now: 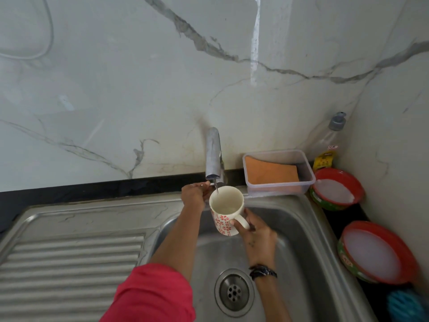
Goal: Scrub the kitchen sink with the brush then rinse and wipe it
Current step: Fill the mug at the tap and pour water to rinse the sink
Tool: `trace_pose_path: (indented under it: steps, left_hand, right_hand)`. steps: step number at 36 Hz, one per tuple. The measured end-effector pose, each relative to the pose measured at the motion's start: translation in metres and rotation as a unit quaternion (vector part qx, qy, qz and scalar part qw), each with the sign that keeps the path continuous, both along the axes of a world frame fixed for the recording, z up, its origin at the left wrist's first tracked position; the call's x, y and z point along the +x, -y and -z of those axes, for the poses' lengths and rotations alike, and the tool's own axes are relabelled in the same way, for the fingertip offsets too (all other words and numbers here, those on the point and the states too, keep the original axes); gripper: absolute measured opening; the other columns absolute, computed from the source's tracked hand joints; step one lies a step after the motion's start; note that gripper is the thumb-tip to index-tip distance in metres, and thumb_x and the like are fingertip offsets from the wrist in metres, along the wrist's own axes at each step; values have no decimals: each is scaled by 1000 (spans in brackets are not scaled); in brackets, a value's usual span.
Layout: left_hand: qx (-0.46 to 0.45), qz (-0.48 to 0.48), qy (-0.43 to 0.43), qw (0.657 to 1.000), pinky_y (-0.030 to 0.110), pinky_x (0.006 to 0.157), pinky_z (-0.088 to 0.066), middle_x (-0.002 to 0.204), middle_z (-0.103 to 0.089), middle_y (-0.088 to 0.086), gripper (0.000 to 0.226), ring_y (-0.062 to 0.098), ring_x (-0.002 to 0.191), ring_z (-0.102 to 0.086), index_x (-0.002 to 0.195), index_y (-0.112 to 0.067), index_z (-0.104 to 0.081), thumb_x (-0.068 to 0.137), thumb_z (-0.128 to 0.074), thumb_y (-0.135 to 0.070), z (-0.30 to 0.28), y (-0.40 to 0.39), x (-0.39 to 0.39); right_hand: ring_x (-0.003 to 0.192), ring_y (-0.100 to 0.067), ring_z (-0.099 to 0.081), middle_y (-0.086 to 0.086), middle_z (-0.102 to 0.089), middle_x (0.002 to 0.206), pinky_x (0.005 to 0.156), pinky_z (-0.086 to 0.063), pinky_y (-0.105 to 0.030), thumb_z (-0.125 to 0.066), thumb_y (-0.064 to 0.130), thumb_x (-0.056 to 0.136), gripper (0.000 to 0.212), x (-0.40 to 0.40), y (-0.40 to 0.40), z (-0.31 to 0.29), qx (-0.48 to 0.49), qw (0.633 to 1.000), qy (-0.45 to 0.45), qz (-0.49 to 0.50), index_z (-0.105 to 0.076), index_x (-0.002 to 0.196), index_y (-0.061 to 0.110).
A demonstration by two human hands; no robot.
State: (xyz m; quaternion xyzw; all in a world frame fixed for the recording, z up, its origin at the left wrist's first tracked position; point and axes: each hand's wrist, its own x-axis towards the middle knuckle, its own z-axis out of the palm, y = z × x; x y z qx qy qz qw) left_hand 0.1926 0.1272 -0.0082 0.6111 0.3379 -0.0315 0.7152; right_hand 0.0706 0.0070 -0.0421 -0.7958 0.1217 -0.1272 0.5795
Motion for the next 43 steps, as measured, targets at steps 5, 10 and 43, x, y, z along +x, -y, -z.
trace_pose_path:
  steps: [5,10,43]
  left_hand:
    - [-8,12,-12,1000,29,62,-55,52,-65,7,3,15,47,-64,84,6,-63,85,-61,4,4,-5,3]
    - [-12,29,-11,999,35,71,-56,56,-67,8,3,20,56,-66,85,6,-63,84,-62,4,6,-8,3]
    - [16,0,-28,999,38,89,-53,102,-66,25,10,26,85,-65,76,1,-57,81,-65,3,3,-4,5]
  right_hand:
    - [89,-8,-62,1,-70,103,69,-39,6,-73,14,77,36,-3,5,1,17,1000,-19,-9,-68,113,12]
    - [90,-6,-61,3,-69,102,68,-40,5,-73,15,78,36,-3,8,1,28,999,-32,-26,-67,114,14]
    - [75,-17,-66,-3,-68,77,69,-58,-38,-73,21,78,16,8,4,25,38,990,-128,-48,-61,71,14]
